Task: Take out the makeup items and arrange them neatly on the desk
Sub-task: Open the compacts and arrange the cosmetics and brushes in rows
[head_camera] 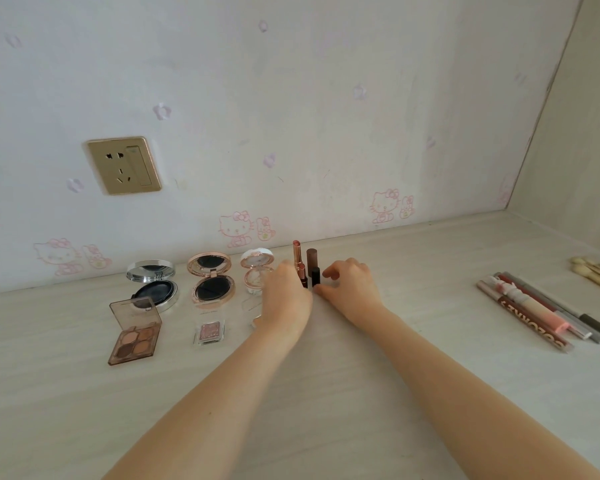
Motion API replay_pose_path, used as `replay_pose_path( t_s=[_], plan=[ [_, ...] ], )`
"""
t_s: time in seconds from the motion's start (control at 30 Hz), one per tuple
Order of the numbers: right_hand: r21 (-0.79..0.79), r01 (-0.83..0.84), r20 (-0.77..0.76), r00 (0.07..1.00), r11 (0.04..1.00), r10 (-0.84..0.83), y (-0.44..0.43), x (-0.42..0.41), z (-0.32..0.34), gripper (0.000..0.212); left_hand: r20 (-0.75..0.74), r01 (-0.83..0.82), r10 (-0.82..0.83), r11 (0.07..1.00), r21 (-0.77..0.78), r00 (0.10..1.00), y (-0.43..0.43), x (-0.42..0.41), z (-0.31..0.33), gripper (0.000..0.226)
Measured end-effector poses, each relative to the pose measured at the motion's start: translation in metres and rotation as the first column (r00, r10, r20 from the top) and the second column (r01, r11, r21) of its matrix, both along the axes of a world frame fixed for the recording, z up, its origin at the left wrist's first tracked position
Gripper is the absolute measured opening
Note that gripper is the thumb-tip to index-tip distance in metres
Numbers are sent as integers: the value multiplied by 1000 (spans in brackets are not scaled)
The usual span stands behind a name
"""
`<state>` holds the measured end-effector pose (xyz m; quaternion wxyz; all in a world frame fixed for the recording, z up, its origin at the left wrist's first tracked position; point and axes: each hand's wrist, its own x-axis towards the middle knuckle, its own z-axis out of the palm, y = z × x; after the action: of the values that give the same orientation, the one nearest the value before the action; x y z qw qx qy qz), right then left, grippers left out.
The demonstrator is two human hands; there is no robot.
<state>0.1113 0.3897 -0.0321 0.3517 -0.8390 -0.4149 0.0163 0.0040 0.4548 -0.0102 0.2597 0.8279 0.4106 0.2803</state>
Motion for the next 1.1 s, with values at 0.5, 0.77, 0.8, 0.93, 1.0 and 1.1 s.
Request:
replay_pose_path(
  t_s=[0.5,0.77,0.8,0.93,1.0,1.1],
  plan=[
    [28,19,-7,1000,999,-19,-22,-6,3,34,261,312,-305,950,15,916,-15,-48,-27,37],
    [18,-16,11,1000,1000,16,-47,-12,8,30,248,450,-437,893,8,864,-8,-60,-23,39],
    [16,-21,14,1000,1000,21,-51,-12,9,29,247,454,-442,891,8,863,-8,-60,-22,38],
    [3,-33,61,998,999,33,-71,-14,15,27,221,475,-469,879,27,855,-11,-58,-17,36],
    [-40,-32,125,991,999,37,-85,-13,17,29,210,481,-479,876,46,852,-14,-54,-13,32],
    [-126,-17,186,982,992,41,-111,-6,20,32,180,492,-497,867,75,849,-23,-43,-9,28]
  ],
)
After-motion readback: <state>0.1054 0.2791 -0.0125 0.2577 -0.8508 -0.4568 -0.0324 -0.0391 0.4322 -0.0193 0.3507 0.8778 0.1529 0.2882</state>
